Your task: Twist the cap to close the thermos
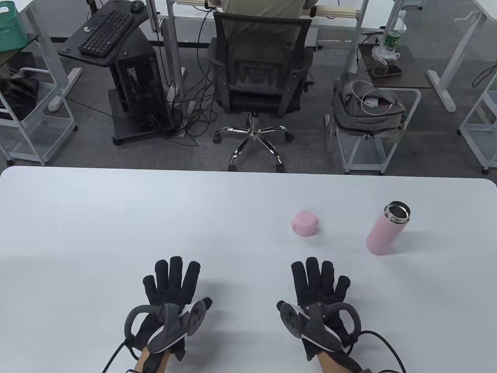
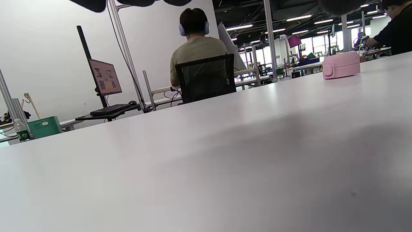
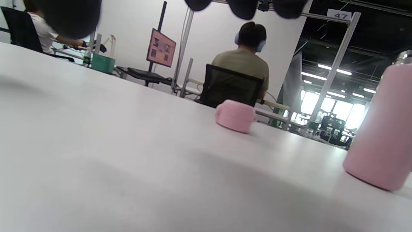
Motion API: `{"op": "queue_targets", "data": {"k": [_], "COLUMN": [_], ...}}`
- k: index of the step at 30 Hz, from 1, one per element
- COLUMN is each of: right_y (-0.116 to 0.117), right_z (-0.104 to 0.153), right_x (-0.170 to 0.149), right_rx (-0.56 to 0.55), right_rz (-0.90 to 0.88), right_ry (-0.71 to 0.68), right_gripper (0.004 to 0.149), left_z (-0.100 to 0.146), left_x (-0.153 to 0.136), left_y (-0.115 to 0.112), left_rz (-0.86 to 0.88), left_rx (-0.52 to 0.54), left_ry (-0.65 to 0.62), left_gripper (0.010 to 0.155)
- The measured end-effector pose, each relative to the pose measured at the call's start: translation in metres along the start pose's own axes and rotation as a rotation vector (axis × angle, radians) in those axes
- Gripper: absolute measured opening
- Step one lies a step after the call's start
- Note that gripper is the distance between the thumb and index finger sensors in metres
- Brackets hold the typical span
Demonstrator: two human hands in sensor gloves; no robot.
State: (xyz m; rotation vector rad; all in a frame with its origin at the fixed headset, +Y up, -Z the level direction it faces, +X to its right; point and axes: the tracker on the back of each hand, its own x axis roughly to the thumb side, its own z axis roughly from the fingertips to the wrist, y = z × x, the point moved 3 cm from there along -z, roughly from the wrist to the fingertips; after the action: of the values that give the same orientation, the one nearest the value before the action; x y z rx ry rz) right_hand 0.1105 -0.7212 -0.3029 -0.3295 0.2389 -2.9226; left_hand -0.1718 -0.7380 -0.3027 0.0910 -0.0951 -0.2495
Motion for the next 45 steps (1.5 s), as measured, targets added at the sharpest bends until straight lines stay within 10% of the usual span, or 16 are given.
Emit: {"op": "queue_targets", "data": {"k": [19,32,45], "right_y": [0.0,0.004,0.047], "right_z": [-0.007,-0.071,-0.088], "right_x": [-0.005,-0.21,-0.28], "right_rx": [-0.028,-0.092,-0.136], "right_rz": [-0.022,-0.355,-0.677], "right_ry": [0.018,0.735,1.053], "right_gripper": [0.102,0.119,0.103], "left_z": [0.004,0.004,0.0], "left_x": [-0.003,-0.01,-0.022], "left_y": [0.001,0.006,0.002], "left_rz": [0.026,0.071,0.073], "left_rx": [0.009,0.033,0.02], "left_ry": [-0.003,0.016,0.061], "left_gripper": [0.092,0.092,0.092]}}
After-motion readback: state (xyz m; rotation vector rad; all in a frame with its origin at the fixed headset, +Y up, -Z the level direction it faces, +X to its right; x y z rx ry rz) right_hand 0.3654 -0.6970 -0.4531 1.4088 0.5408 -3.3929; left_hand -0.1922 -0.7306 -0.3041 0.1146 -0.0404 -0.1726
